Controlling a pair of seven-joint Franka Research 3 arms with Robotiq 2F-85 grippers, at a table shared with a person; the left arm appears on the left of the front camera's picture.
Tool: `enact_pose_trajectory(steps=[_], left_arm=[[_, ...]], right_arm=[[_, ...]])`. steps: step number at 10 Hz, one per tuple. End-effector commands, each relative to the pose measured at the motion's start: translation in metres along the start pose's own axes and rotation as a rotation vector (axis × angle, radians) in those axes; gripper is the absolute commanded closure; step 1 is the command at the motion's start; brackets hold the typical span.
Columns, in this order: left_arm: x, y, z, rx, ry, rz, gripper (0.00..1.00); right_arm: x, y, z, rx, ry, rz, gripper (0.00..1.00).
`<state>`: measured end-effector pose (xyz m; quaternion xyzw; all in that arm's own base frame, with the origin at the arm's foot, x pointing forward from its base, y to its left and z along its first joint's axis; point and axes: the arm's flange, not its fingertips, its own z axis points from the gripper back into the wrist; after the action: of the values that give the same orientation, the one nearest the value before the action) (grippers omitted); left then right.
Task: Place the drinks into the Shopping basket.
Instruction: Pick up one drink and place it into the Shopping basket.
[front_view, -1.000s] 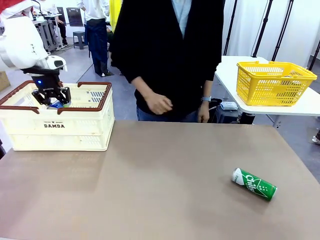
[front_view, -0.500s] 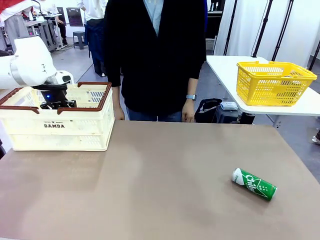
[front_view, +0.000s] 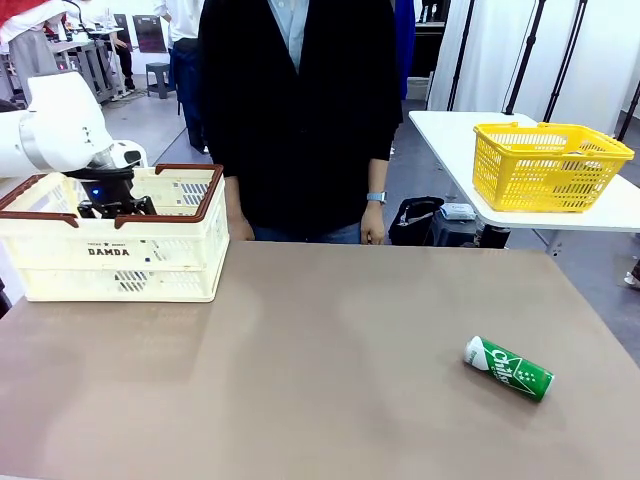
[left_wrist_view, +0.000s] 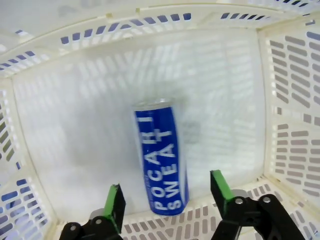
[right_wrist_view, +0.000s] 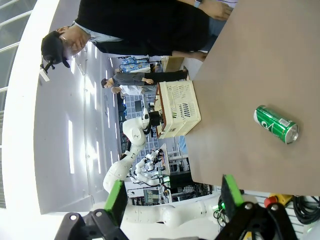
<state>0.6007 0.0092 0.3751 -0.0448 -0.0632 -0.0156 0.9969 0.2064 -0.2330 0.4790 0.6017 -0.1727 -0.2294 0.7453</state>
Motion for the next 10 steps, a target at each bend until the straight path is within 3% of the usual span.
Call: enact_pose_trajectory(steps=[1, 3, 5, 7, 8, 10], left_arm=[[-0.004, 0.003, 0.008, 0.02, -0.028, 0.006, 0.0], [-0.018, 0.002, 0.036, -0.012, -0.09, 0.006, 0.0], [-0.06, 0.0, 0.118, -0.058, -0.142, 0.001, 0.0], [-0.129, 0.006, 0.19, -0.168, -0.117, -0.04, 0.0], [-0.169, 0.015, 0.212, -0.235, -0.053, -0.074, 0.0], [-0.242, 0.056, 0.233, -0.502, -0.057, -0.102, 0.0]], right_arm=[[0.002, 0.004, 0.001, 0.023, -0.006, 0.018, 0.0], [0.002, 0.004, 0.001, 0.023, -0.006, 0.018, 0.0], [0.002, 0.004, 0.001, 0.023, -0.006, 0.018, 0.0], [0.002, 0.004, 0.001, 0.023, -0.006, 0.018, 0.0], [0.002, 0.004, 0.001, 0.023, -0.006, 0.018, 0.0], [0.002, 0.004, 0.001, 0.023, -0.006, 0.018, 0.0]])
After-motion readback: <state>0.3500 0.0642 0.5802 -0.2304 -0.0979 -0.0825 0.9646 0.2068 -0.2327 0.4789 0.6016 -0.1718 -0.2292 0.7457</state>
